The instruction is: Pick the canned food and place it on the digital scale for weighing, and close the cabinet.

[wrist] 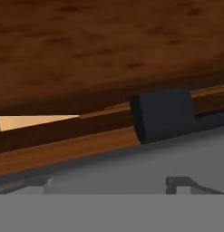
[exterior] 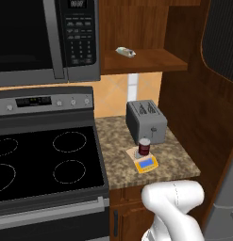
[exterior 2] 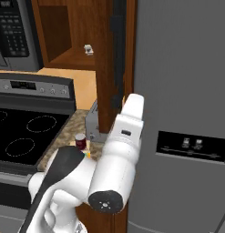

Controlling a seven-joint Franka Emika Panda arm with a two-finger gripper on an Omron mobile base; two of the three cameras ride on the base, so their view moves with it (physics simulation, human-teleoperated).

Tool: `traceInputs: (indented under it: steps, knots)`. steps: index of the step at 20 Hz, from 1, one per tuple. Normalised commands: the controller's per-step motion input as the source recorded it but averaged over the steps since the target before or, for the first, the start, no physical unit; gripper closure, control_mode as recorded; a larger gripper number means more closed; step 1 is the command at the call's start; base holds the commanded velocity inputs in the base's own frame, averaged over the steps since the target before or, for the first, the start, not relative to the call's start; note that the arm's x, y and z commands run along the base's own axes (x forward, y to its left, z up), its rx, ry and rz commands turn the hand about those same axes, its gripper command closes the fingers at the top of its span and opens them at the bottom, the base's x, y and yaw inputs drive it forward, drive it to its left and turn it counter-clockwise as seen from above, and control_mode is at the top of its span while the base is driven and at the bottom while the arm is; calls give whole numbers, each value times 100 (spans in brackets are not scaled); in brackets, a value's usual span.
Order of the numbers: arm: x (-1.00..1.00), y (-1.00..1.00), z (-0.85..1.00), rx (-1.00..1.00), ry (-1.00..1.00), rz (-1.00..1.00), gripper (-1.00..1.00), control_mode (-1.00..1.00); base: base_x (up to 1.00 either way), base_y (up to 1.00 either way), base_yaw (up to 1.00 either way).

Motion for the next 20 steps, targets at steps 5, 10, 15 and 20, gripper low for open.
traceInputs:
  steps: [5, 10, 15, 20]
  knots:
    - [48, 25, -6, 10, -10, 1, -100, -100, 0, 0, 0]
    - [0, 79, 16, 13, -36, 8, -100, -100, 0, 0, 0]
    - [0, 98, 46, 5, -33, 13, -100, -100, 0, 0, 0]
    - [3, 100, 28, 0, -11, 14, -100, -100, 0, 0, 0]
